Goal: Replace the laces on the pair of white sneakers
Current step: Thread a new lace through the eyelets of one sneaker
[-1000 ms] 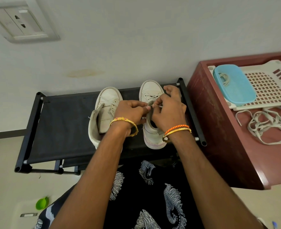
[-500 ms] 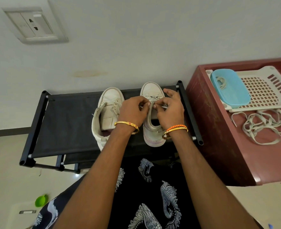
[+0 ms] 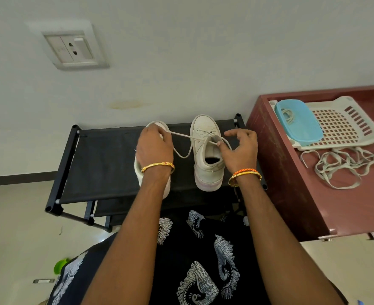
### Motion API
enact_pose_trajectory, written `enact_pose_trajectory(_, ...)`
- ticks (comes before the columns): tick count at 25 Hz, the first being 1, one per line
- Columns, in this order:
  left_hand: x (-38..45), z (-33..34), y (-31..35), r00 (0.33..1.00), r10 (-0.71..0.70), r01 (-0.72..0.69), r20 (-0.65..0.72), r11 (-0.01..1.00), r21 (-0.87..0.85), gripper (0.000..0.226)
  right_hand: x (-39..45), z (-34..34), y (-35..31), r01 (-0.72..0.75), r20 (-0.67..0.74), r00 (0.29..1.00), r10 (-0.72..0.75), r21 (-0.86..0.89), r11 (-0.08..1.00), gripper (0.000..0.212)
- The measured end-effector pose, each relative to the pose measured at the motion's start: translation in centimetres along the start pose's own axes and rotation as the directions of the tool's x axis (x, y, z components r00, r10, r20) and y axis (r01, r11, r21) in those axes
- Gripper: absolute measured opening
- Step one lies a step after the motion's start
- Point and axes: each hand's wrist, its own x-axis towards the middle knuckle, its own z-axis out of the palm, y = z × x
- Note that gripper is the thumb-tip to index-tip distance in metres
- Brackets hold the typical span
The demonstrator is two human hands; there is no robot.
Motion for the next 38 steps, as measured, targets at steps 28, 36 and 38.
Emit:
enact_pose_trajectory(28,0.0,1.5,0.3,0.953,0.180,-0.243,0.243,0.933,0.265,0.021,0.5,0.7,0.8,-0.077,0.043,0.996,0.078,-0.015,0.997,0.011)
enact_pose_trajectory(36,-1.5,2.6,1.1,0.898,0.278,-0.359,0.342,0.911,0.202,0.027,0.6,1.4,0.8,0.013,0.027,1.000,-0.011,-0.045,0.999,0.015)
enact_pose_trajectory(38,-2.0,3.6,1.9,0.882,0.250,-0.312,0.400,0.945,0.097,0.028,0.6,1.7,0.5,0.039,0.008,0.999,-0.039,-0.064,0.997,0.013)
